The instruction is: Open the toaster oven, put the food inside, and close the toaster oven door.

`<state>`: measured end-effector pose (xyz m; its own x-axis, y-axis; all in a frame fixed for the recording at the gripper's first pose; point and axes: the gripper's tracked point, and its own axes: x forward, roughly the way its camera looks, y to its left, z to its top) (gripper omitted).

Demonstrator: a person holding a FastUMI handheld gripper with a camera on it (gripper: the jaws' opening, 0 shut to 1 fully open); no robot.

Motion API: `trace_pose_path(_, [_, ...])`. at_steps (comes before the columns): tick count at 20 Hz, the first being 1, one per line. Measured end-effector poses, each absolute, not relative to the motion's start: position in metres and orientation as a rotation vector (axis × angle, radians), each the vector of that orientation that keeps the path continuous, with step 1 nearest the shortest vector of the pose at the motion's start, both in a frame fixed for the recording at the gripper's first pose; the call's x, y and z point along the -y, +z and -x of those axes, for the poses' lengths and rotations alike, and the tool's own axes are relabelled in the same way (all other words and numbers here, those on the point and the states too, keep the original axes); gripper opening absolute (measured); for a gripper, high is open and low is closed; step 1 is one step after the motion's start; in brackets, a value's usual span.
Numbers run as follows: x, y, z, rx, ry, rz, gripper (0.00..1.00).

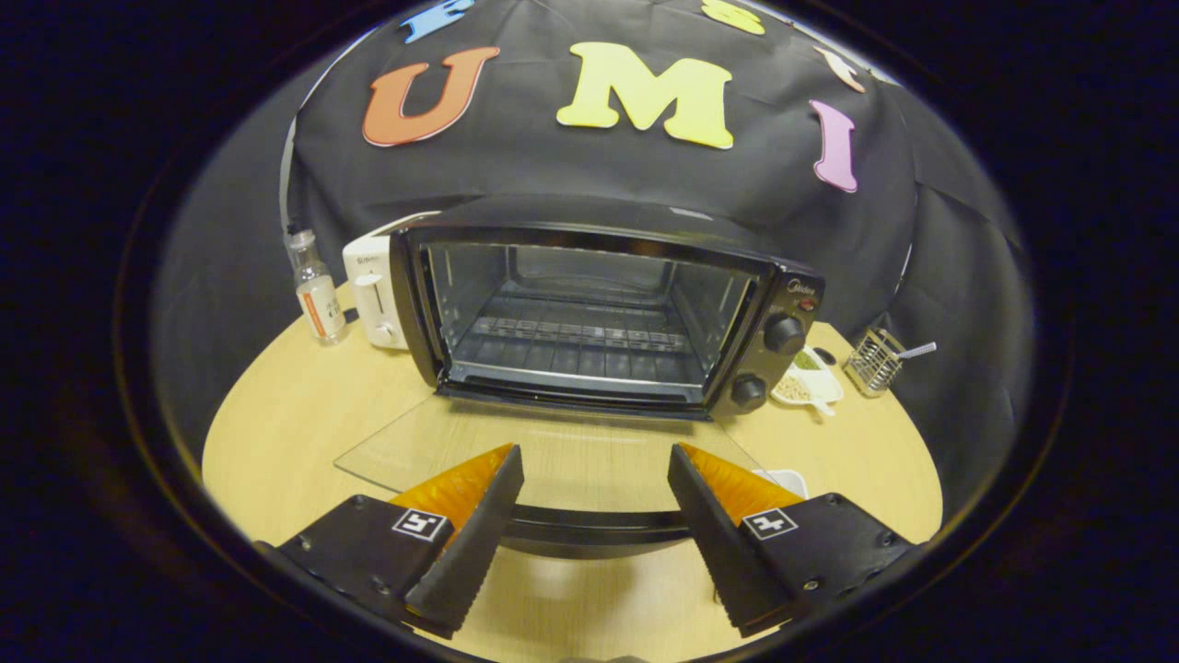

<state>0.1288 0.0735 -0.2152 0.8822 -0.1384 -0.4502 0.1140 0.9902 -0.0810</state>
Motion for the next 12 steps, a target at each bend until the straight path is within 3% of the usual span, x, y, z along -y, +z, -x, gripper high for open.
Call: trace_pose_path(12, [-0.072,-0.259,-0.139,-0.586,-0.125,0.009,1.00])
